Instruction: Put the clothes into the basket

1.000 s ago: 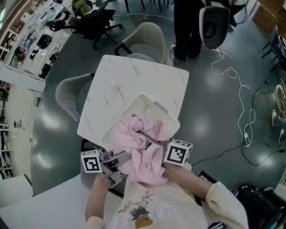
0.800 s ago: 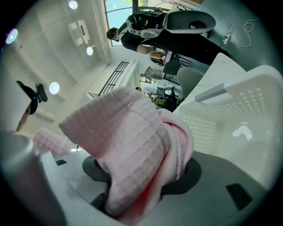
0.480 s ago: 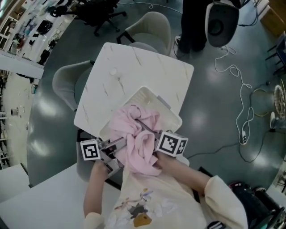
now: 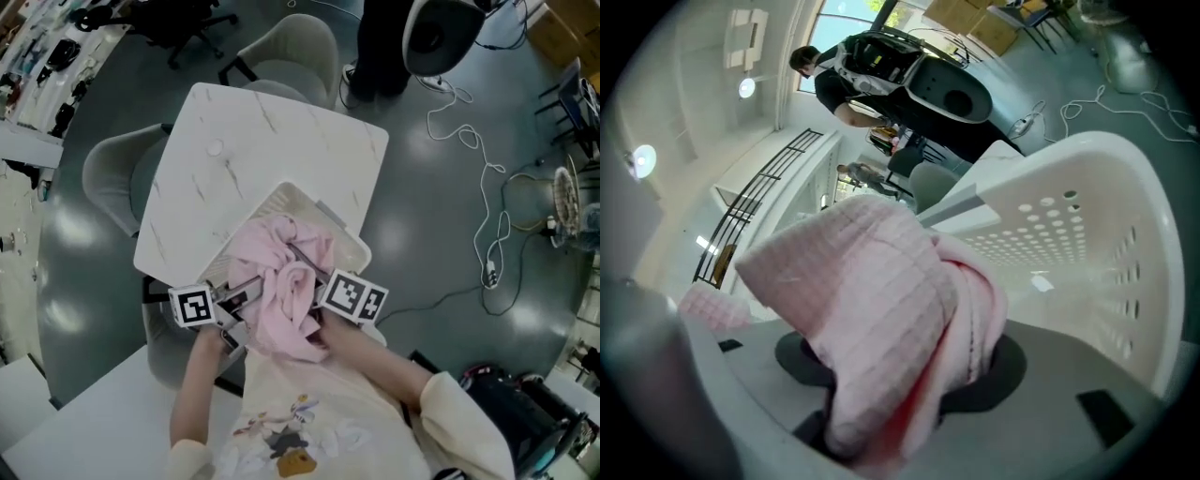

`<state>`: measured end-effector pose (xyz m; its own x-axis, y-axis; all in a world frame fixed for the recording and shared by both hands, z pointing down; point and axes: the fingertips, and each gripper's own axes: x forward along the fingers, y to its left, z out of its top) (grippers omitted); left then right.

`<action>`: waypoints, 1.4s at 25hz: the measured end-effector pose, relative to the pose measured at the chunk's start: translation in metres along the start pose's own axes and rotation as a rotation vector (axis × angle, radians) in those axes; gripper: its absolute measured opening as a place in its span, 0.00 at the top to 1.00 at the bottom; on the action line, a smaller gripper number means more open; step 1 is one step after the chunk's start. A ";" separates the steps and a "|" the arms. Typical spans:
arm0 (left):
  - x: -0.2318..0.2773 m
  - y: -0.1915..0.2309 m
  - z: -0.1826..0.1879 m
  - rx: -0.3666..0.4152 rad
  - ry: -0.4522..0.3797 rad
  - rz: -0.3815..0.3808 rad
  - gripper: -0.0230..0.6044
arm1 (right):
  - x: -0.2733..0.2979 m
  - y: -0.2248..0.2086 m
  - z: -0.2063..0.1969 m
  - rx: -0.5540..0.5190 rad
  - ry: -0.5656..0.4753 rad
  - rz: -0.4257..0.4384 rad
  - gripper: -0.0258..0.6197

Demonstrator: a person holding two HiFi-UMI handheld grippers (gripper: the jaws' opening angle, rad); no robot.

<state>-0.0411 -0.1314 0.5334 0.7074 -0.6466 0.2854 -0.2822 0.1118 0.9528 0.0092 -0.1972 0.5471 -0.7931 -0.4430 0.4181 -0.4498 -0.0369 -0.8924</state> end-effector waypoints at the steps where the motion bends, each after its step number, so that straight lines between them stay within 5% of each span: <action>1: 0.001 0.004 0.000 0.000 0.002 0.013 0.47 | 0.000 -0.004 0.000 0.014 0.001 -0.024 0.52; 22: 0.022 0.073 0.022 0.049 -0.020 0.218 0.48 | 0.027 -0.070 0.002 0.104 0.014 -0.327 0.54; 30: 0.034 0.128 0.025 0.093 -0.012 0.440 0.48 | 0.048 -0.119 0.001 0.071 0.009 -0.523 0.55; 35: 0.037 0.150 0.021 0.130 0.011 0.540 0.48 | 0.053 -0.142 -0.003 0.071 0.027 -0.574 0.56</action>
<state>-0.0709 -0.1545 0.6843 0.4466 -0.5148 0.7318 -0.6839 0.3311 0.6502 0.0298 -0.2125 0.6961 -0.4407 -0.3111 0.8420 -0.7833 -0.3249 -0.5300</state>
